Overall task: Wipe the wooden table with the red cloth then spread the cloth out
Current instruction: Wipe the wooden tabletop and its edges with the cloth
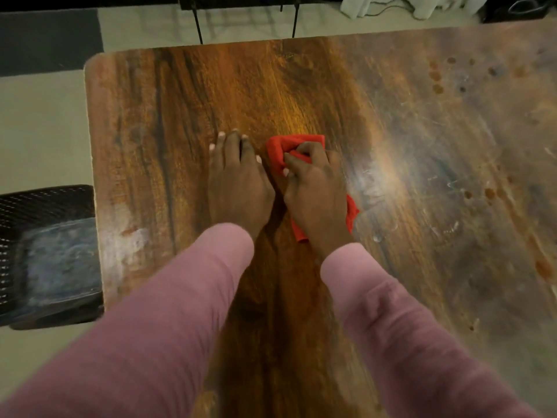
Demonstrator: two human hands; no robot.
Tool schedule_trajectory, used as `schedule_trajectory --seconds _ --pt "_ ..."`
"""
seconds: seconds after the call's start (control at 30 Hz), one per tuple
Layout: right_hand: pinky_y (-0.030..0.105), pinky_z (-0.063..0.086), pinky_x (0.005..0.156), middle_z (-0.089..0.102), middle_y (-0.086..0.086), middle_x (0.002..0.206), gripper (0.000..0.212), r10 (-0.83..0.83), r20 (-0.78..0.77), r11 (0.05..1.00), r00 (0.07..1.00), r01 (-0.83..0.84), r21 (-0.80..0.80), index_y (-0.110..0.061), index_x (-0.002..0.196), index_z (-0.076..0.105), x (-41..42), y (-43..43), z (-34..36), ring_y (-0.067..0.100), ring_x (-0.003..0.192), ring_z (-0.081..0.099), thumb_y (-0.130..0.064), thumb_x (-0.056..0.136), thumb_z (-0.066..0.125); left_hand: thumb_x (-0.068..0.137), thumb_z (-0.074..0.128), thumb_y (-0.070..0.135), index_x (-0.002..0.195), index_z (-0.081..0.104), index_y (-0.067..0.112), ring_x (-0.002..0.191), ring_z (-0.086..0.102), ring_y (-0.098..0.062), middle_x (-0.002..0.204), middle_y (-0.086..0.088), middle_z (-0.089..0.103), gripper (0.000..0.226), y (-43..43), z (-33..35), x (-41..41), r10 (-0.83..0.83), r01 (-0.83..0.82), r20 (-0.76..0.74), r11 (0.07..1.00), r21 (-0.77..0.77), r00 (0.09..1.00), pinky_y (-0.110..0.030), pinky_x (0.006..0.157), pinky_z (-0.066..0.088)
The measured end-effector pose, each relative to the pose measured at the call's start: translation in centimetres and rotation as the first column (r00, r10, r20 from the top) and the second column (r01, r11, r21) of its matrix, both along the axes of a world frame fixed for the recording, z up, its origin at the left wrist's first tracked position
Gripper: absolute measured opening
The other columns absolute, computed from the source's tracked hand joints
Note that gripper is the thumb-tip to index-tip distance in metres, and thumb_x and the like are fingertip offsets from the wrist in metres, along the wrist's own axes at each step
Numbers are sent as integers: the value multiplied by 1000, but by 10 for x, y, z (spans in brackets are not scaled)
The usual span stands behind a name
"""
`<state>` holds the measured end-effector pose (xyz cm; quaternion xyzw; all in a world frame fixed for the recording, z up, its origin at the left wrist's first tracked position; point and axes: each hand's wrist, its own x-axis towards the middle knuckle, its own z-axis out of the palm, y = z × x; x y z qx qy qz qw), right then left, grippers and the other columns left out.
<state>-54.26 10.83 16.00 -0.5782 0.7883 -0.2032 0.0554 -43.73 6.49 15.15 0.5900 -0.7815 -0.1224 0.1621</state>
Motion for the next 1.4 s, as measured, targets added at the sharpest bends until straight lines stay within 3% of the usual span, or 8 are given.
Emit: schedule_trajectory --seconds 0.17,0.33,0.47,0.7,0.87,1.03,1.17,1.4 --pt "41 44 86 57 3 120 28 -105 19 993 994 106 -49 -18 103 71 28 11 20 28 103 47 -19 87 49 100 31 19 142 37 -2 144 19 -32 152 -17 32 47 36 -2 27 71 -67 -67 996 57 995 -44 119 12" --pt "40 45 81 59 6 119 28 27 29 999 999 -26 -21 -15 103 70 67 50 4 30 98 49 -12 81 52 78 16 41 144 32 -4 145 15 -34 153 -20 27 81 36 -4 35 48 -44 -38 994 101 998 -44 119 8" --pt "39 43 84 60 7 118 29 50 -46 998 998 -52 -27 -15 107 70 22 57 -3 32 101 51 -13 81 57 91 30 20 142 34 -4 144 18 -35 152 -21 30 57 40 -11 33 24 -25 28 999 34 999 -43 120 6" --pt "42 42 91 57 3 121 29 -218 15 975 976 219 -24 -17 106 71 -12 52 1 32 108 45 -14 86 50 95 33 15 144 33 -2 144 18 -33 152 -18 30 51 42 -11 27 29 -28 48 1000 -12 998 -41 120 6" --pt "38 42 82 60 3 119 32 150 23 988 988 -149 -37 -16 104 71 36 84 -1 29 98 49 -20 84 48 91 32 16 143 34 -4 144 17 -34 152 -19 30 55 39 -13 31 6 -6 59 1000 2 998 -42 120 6" --pt "42 43 90 57 5 122 27 -183 -42 983 982 182 -10 -17 108 70 -55 83 1 34 107 46 -14 89 51 94 32 13 142 35 -4 143 20 -36 150 -20 33 51 40 -14 31 -1 4 63 998 -55 998 -42 120 7" --pt "42 42 92 55 6 121 27 -268 24 964 963 268 0 -16 106 71 -54 84 5 33 109 44 -14 88 50 95 32 12 143 34 -4 143 20 -35 149 -19 34 50 41 -15 28 3 0 45 998 -62 999 -41 120 5" --pt "38 41 92 58 4 123 33 78 15 997 997 -78 -20 -15 110 70 10 124 1 31 107 48 -21 89 45 92 29 14 142 35 -3 143 21 -35 150 -19 33 54 78 -11 33 2 0 54 999 -39 999 -43 119 9"
